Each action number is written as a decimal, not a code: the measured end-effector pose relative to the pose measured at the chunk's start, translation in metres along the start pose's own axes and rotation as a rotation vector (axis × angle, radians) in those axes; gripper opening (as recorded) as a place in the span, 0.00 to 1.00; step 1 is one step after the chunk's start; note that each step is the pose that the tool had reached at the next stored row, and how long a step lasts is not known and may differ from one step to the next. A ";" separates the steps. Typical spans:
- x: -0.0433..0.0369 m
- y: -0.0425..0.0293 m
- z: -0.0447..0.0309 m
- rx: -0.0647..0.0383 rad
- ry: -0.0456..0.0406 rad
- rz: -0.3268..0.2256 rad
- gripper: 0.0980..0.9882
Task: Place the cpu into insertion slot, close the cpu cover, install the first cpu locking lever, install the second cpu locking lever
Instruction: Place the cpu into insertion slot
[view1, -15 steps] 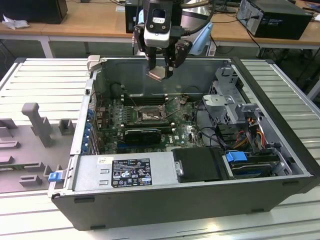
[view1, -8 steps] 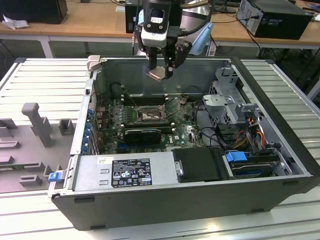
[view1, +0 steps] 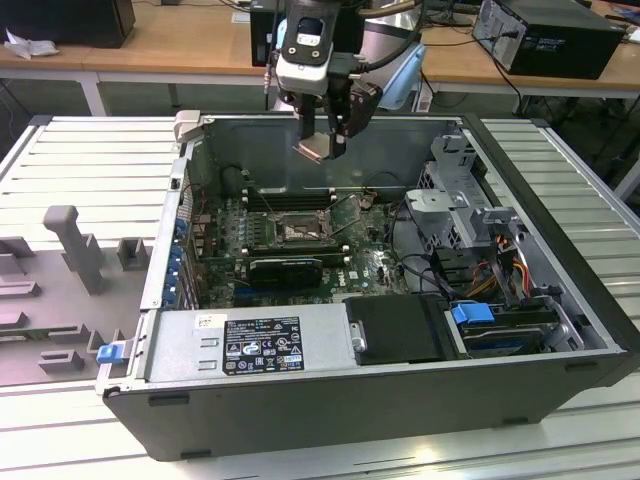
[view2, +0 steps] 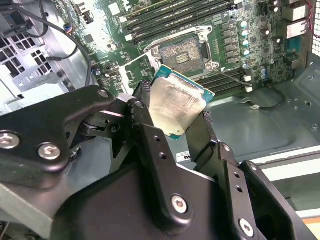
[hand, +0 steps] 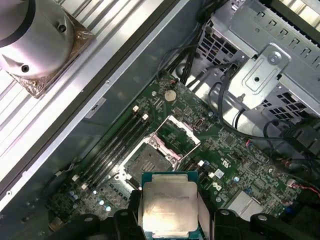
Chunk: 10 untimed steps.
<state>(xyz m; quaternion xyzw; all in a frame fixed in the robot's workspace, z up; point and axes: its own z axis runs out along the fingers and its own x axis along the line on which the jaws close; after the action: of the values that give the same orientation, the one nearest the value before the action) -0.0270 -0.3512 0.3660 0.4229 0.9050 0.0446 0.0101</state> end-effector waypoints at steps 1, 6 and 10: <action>0.0000 0.0000 0.0000 0.000 -0.0005 0.005 0.48; 0.0000 0.0000 0.0002 -0.001 -0.0054 0.059 0.48; 0.0000 0.0000 0.0003 -0.002 -0.0078 0.087 0.48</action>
<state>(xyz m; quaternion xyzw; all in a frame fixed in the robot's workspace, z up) -0.0270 -0.3511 0.3657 0.4619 0.8857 0.0441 0.0120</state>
